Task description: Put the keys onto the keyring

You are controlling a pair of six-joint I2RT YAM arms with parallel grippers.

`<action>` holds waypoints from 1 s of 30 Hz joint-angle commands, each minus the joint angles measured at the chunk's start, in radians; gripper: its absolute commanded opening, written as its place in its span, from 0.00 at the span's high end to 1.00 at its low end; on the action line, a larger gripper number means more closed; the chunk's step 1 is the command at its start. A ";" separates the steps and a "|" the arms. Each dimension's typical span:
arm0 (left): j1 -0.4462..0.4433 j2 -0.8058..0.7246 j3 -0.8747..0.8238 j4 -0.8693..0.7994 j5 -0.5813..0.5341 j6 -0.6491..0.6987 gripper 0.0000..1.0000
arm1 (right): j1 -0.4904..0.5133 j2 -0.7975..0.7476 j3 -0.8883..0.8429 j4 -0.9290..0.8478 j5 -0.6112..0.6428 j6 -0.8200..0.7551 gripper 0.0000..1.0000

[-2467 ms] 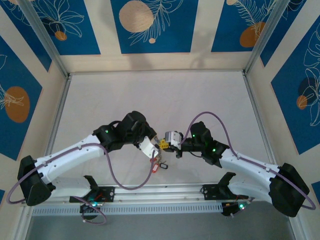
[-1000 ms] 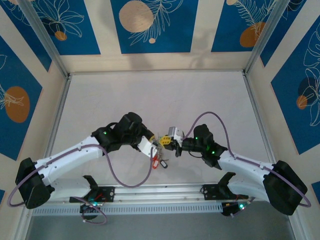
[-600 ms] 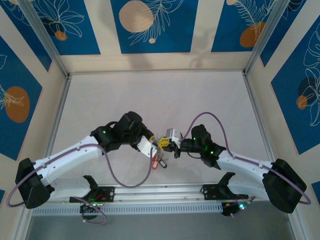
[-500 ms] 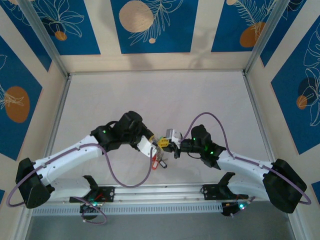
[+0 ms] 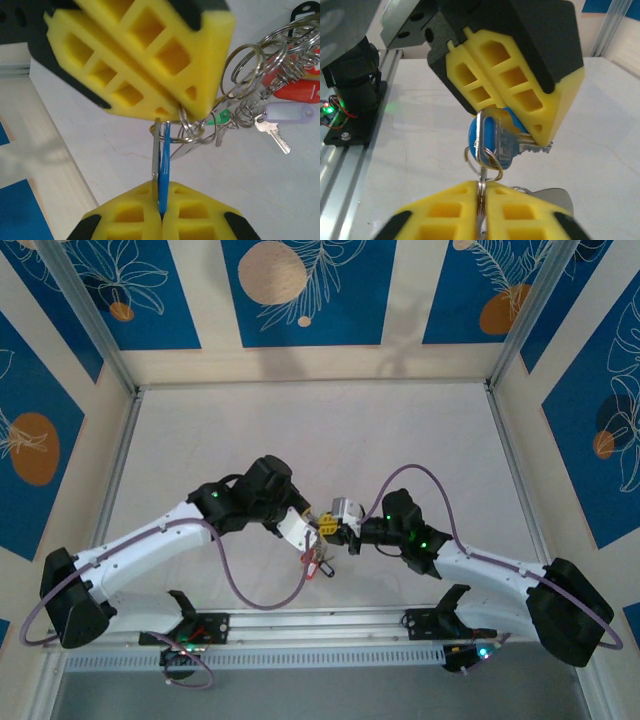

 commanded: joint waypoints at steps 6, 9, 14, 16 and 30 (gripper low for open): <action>-0.008 0.021 0.108 -0.062 -0.066 0.156 1.00 | -0.039 -0.103 -0.049 -0.011 0.017 -0.059 0.66; -0.009 0.043 0.143 -0.073 -0.107 0.246 1.00 | -0.066 -0.157 -0.081 -0.025 0.023 -0.089 0.58; -0.015 0.137 0.222 -0.041 -0.247 0.372 1.00 | -0.106 -0.274 -0.140 -0.051 0.100 -0.118 0.41; -0.017 0.158 0.267 -0.031 -0.238 0.410 1.00 | -0.135 -0.321 -0.150 -0.069 0.136 -0.113 0.32; -0.059 0.383 0.672 -0.069 -0.245 0.673 1.00 | -0.553 -0.413 -0.243 0.066 0.322 0.129 0.01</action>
